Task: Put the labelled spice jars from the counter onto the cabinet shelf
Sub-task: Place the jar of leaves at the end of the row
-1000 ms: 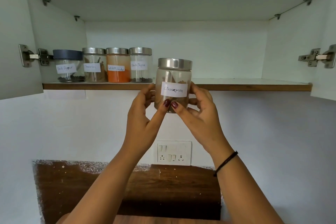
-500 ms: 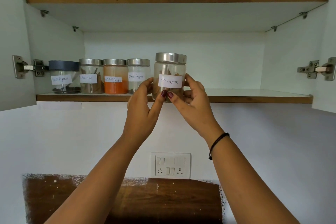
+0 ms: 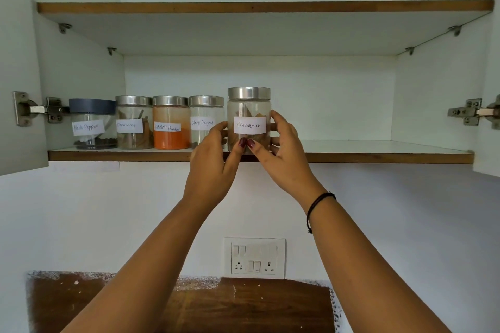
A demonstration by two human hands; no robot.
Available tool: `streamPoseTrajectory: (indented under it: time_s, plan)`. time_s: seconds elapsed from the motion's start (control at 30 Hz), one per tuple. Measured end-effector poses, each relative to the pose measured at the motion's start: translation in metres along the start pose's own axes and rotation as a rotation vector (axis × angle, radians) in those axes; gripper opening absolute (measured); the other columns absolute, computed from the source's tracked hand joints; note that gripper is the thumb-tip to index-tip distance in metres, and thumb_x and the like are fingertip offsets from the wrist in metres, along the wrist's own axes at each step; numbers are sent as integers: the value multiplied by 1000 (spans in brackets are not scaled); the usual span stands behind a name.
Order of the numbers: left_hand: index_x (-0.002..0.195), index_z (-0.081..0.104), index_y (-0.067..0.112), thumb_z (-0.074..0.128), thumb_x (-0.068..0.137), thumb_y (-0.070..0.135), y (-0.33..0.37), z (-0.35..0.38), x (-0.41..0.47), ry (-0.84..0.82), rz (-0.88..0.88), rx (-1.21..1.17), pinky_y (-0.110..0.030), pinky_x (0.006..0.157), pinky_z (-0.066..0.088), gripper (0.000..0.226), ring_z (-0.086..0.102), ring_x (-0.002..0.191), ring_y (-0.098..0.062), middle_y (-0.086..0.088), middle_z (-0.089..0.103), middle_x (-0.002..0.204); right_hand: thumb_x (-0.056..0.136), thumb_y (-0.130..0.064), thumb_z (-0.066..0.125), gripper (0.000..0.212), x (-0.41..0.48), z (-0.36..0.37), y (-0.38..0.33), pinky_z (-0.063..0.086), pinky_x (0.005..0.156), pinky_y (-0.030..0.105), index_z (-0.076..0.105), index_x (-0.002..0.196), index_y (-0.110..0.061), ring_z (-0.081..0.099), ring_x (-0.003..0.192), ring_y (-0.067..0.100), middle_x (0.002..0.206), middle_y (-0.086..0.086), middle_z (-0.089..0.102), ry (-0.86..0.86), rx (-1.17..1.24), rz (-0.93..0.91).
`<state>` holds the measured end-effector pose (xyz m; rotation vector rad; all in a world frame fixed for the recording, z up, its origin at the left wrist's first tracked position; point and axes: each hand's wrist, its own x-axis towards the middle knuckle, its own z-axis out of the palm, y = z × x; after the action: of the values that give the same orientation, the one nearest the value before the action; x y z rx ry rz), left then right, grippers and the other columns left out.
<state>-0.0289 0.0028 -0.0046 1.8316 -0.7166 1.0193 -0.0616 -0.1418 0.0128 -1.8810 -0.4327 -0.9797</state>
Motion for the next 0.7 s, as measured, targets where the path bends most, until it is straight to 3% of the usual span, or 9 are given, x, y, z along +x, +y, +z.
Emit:
streamPoseTrajectory:
  time_s: [0.07, 0.23, 0.4, 0.53, 0.7]
  plan:
    - [143, 41, 16, 48, 98, 45, -3, 1, 2, -9, -16, 1, -27, 93, 50, 54, 57, 121, -16, -2, 56, 138, 91, -24, 67, 76, 4, 3, 2, 45, 93, 21, 22, 152, -23, 44, 118, 9, 147, 1, 36, -7, -18, 1]
    - [143, 41, 15, 50, 97, 45, -12, 0, 7, -39, -34, 25, -33, 93, 53, 55, 61, 116, -17, -2, 58, 137, 89, -29, 69, 77, 10, 8, 10, 51, 100, 36, 25, 152, -24, 49, 120, 11, 146, 1, 44, -9, -56, -3]
    - [140, 44, 17, 48, 99, 49, -21, 2, 10, 3, 12, 143, -51, 99, 49, 53, 66, 105, -17, 0, 67, 122, 89, -31, 70, 74, 12, 10, 17, 53, 98, 35, 28, 151, -24, 53, 121, 15, 143, 1, 48, 3, -66, -10]
    - [142, 45, 15, 47, 100, 46, -24, 4, 15, -36, 9, 167, -47, 94, 54, 53, 63, 109, -20, -7, 57, 134, 90, -32, 68, 73, 13, 9, 17, 54, 93, 31, 28, 151, -24, 52, 111, 12, 141, 1, 46, 1, -108, -14]
    - [146, 44, 16, 46, 101, 43, -27, 6, 18, -39, 3, 212, -44, 96, 53, 53, 58, 114, -25, -11, 45, 137, 90, -33, 68, 69, 16, 6, 18, 53, 92, 30, 32, 148, -22, 53, 115, 15, 140, 2, 45, -1, -176, -21]
